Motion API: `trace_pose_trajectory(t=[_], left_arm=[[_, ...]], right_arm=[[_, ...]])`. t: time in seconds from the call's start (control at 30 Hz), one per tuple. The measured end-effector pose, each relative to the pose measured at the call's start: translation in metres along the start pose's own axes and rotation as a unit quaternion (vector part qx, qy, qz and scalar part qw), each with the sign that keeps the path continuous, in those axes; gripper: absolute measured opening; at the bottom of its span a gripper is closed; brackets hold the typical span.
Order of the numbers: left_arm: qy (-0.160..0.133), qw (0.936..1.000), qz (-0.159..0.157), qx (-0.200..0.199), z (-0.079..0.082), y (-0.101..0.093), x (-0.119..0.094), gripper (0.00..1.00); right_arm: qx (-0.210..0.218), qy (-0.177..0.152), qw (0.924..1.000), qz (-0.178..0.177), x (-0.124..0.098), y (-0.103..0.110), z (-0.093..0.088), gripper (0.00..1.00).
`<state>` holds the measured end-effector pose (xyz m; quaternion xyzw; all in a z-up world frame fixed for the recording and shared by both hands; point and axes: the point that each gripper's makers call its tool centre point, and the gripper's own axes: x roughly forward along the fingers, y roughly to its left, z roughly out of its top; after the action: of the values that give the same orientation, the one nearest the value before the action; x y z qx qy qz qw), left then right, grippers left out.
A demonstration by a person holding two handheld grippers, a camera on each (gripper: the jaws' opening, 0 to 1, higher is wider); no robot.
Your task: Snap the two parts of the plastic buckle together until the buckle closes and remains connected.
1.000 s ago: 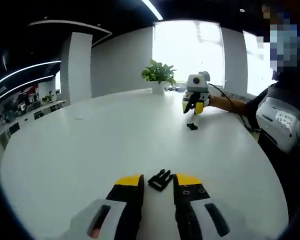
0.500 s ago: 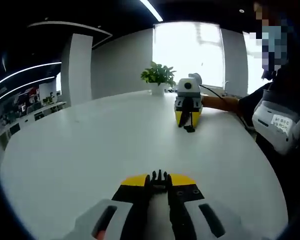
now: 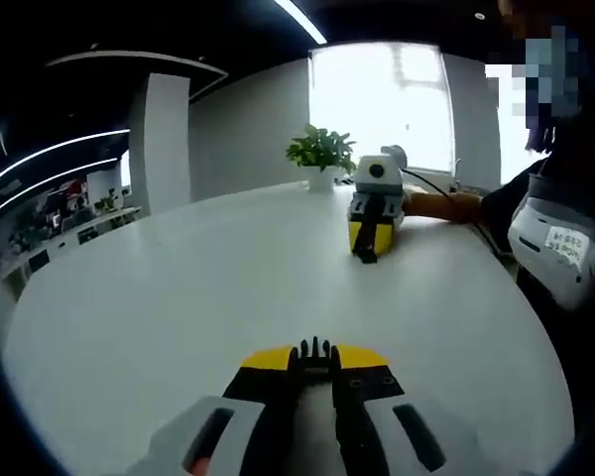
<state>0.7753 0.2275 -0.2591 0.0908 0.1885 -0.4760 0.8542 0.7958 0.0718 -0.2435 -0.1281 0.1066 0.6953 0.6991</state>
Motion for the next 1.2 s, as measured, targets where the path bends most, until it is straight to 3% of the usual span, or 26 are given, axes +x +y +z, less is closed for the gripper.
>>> trace_pose_trajectory(t=[0.3,0.43,0.73,1.0,1.2], left_arm=[[-0.033,0.9974,-0.054,0.035,0.041,-0.037,0.054,0.13],[-0.041,0.9962,-0.068,0.034,0.055,-0.046,0.075,0.13],[-0.031,0.9952,-0.082,0.043,0.058,-0.055,0.098,0.13],[-0.024,0.9953,-0.084,0.041,0.056,-0.058,0.104,0.13],[-0.019,0.9959,-0.08,0.039,0.052,-0.058,0.106,0.13]], right_arm=[[0.01,0.001,0.9999,-0.009,-0.013,-0.006,-0.009,0.12],[0.014,-0.014,0.9995,-0.024,-0.016,-0.013,-0.003,0.12],[0.022,-0.017,0.999,-0.034,-0.012,-0.013,-0.004,0.12],[0.022,-0.019,0.9989,-0.035,-0.006,-0.01,0.0,0.12],[0.014,-0.001,0.9991,-0.041,0.0,-0.006,-0.004,0.12]])
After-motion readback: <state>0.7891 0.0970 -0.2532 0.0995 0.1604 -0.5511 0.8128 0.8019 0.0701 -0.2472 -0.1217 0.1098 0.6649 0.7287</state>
